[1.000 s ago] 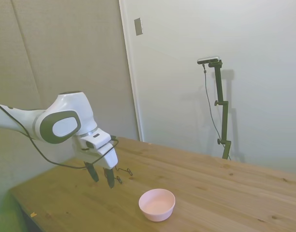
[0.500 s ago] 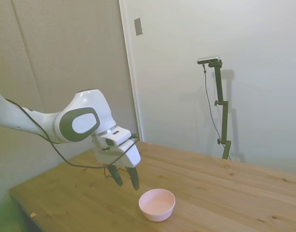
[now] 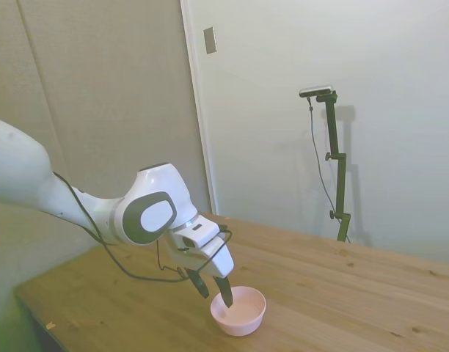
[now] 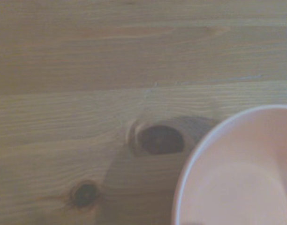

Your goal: Load the bowl

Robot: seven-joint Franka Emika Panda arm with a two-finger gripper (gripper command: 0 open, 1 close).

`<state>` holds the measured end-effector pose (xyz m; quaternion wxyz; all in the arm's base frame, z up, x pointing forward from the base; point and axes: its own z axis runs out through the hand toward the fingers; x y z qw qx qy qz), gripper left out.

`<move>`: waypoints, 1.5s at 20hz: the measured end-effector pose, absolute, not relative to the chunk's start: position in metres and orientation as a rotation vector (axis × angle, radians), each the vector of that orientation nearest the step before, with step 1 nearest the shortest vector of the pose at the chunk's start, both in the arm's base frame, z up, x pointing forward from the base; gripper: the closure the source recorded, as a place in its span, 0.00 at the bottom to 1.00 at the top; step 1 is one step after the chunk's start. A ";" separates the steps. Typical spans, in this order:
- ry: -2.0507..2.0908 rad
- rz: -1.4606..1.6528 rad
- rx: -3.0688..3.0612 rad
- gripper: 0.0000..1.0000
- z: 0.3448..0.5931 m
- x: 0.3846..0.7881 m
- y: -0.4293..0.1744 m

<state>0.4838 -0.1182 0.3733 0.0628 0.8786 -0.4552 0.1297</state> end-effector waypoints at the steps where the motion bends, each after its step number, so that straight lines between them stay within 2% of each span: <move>1: -1.377 0.393 2.649 1.00 0.368 0.487 -0.120; 6: -1.391 0.380 2.639 1.00 0.355 0.498 -0.121; 19: -1.416 0.365 2.659 1.00 0.352 0.507 -0.111; 30: -1.482 0.358 2.701 1.00 0.359 0.513 -0.104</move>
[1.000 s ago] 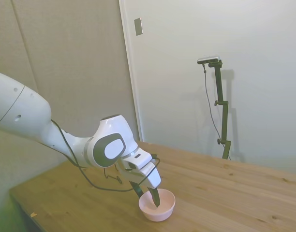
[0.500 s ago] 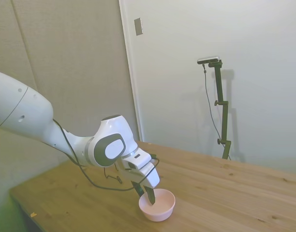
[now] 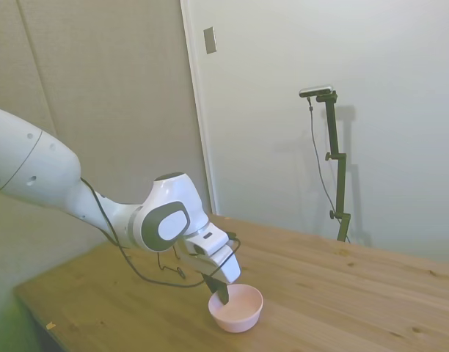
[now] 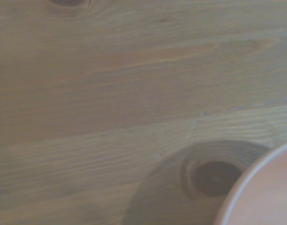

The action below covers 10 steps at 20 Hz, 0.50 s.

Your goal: Load the bowl

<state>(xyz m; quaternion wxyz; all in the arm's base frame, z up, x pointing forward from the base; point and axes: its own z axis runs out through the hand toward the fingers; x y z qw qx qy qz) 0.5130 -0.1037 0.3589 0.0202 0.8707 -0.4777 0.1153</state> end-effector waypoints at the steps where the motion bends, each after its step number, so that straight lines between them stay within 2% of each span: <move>1: -1.491 0.363 2.722 1.00 0.364 0.516 -0.101; 10: -1.479 0.371 2.984 1.00 0.447 0.556 -0.033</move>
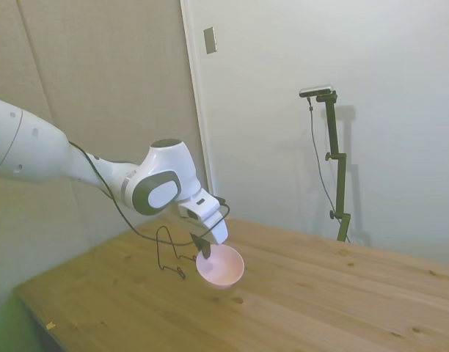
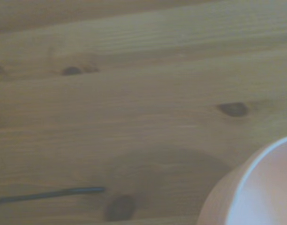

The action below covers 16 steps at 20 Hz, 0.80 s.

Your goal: Load the bowl

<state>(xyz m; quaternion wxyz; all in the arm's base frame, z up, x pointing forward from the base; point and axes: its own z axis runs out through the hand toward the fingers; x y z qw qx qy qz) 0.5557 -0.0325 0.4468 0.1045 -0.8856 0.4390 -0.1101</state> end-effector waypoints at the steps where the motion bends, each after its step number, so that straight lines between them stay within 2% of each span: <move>1: 1.266 -0.314 -2.590 1.00 0.455 0.559 -0.021; 3: 1.168 -0.284 -2.550 1.00 0.478 0.565 0.006; 5: 1.158 -0.273 -2.535 1.00 0.478 0.565 0.006; 8: 1.070 -0.238 -2.462 1.00 0.472 0.563 0.010; 12: 0.960 -0.149 -2.328 1.00 0.449 0.554 0.012; 16: 0.887 -0.110 -2.291 1.00 0.446 0.551 0.012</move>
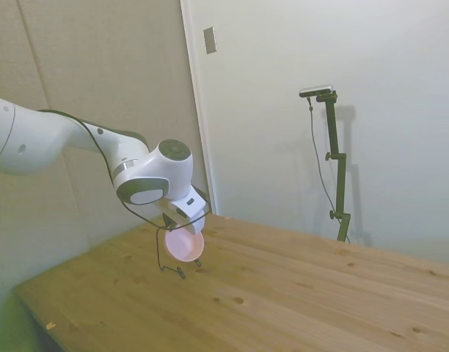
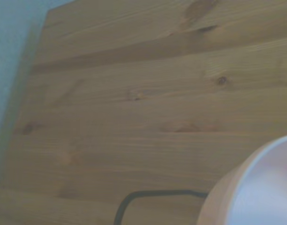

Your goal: Load the bowl

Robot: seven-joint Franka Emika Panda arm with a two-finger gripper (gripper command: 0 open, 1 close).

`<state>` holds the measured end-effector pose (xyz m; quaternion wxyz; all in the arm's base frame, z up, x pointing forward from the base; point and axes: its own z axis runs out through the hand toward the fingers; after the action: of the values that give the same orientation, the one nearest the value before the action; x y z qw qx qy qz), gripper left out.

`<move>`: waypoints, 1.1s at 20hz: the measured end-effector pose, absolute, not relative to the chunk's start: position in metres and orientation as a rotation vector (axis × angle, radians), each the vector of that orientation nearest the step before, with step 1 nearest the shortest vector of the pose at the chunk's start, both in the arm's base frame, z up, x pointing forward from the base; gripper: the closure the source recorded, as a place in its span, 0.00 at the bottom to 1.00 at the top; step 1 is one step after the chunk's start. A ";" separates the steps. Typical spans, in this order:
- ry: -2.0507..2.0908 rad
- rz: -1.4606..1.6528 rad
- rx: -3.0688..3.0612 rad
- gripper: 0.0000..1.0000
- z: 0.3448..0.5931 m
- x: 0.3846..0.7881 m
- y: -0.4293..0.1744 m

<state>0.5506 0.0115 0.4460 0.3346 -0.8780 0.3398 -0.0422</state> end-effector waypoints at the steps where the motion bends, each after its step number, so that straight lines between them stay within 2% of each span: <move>1: 0.861 -0.099 -2.275 1.00 0.446 0.550 0.014; 5: 0.783 -0.084 -2.229 1.00 0.439 0.550 0.017; 15: 0.696 -0.069 -2.114 1.00 0.402 0.557 0.010; 22: 0.672 -0.067 -2.082 1.00 0.394 0.554 0.013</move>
<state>0.5537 0.0127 0.3939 0.4587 -0.8453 0.2728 -0.0271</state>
